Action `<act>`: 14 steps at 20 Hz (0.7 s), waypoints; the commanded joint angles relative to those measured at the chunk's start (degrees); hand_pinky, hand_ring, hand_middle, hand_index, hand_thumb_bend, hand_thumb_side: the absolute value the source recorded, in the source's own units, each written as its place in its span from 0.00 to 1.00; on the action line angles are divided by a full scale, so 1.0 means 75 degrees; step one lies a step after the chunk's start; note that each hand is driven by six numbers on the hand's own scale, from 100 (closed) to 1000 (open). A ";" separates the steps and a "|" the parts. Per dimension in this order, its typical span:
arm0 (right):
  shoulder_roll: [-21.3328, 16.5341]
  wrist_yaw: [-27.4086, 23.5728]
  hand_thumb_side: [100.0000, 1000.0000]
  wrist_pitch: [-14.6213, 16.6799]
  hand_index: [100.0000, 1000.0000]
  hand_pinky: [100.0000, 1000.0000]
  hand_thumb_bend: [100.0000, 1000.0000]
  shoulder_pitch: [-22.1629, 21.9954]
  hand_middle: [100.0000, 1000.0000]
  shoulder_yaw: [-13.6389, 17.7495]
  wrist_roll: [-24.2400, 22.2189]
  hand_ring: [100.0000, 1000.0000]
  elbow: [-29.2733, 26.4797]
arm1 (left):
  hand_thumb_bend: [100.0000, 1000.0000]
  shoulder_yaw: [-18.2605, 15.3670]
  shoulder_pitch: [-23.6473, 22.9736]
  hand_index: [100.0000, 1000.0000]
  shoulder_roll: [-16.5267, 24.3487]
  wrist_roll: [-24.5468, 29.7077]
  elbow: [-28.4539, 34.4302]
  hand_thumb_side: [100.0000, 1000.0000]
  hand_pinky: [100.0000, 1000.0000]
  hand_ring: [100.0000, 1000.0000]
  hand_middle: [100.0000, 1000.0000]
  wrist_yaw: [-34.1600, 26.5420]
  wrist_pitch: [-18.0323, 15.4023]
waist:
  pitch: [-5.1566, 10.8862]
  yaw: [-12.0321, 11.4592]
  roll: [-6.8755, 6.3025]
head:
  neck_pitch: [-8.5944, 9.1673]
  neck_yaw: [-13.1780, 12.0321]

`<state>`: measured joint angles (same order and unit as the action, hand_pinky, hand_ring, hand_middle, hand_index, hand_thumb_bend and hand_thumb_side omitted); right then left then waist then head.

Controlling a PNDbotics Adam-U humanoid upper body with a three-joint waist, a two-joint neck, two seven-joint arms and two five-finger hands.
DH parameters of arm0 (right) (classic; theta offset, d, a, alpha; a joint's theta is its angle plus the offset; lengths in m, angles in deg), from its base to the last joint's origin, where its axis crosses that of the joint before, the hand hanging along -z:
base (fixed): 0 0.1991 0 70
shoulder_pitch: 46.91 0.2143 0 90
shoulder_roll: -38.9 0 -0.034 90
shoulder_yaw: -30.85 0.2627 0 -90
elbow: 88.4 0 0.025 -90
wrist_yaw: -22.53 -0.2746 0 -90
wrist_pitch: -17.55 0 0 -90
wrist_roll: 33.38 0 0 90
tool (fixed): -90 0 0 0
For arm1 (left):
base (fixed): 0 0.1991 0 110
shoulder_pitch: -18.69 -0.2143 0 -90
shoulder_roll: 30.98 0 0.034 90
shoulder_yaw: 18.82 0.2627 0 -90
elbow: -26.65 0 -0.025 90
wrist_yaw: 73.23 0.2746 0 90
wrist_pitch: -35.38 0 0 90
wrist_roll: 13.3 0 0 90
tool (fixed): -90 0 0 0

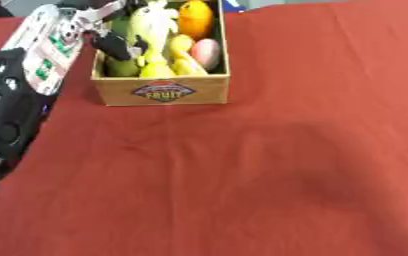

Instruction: Pick up objects on the table and place them in the box.

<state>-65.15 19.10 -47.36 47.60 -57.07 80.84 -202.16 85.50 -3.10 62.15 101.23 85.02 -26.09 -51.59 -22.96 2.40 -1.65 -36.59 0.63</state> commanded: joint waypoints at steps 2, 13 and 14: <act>-0.0134 -0.0027 0.58 -0.0016 0.76 0.78 0.00 0.0014 0.61 0.0052 -0.0011 0.60 -0.0111 | 0.36 -0.0110 0.0212 0.92 0.0091 -0.0069 -0.0023 0.00 0.94 0.87 0.81 0.0313 -0.0112 | 0.0242 -0.0026 0.0040 | 0.0027 0.0008; -0.0189 -0.0127 0.58 -0.0015 0.76 0.77 0.00 -0.0051 0.61 0.0122 -0.0029 0.60 -0.0111 | 0.44 -0.0297 0.0198 0.97 0.0189 -0.0095 0.0400 0.18 0.96 0.91 0.84 0.0182 -0.0126 | 0.0410 -0.0125 0.0045 | -0.0130 0.0087; -0.0198 -0.0139 0.58 -0.0012 0.76 0.77 0.00 -0.0054 0.61 0.0130 -0.0032 0.60 -0.0111 | 0.45 -0.0291 0.0196 0.98 0.0202 -0.0042 0.0424 0.21 0.96 0.92 0.85 0.0168 -0.0136 | 0.0423 -0.0130 0.0043 | -0.0138 0.0089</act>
<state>-65.15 18.50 -47.47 47.08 -56.91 80.70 -202.16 83.97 -3.04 62.21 100.69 86.75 -24.43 -52.52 -21.28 1.43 -1.60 -37.43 1.14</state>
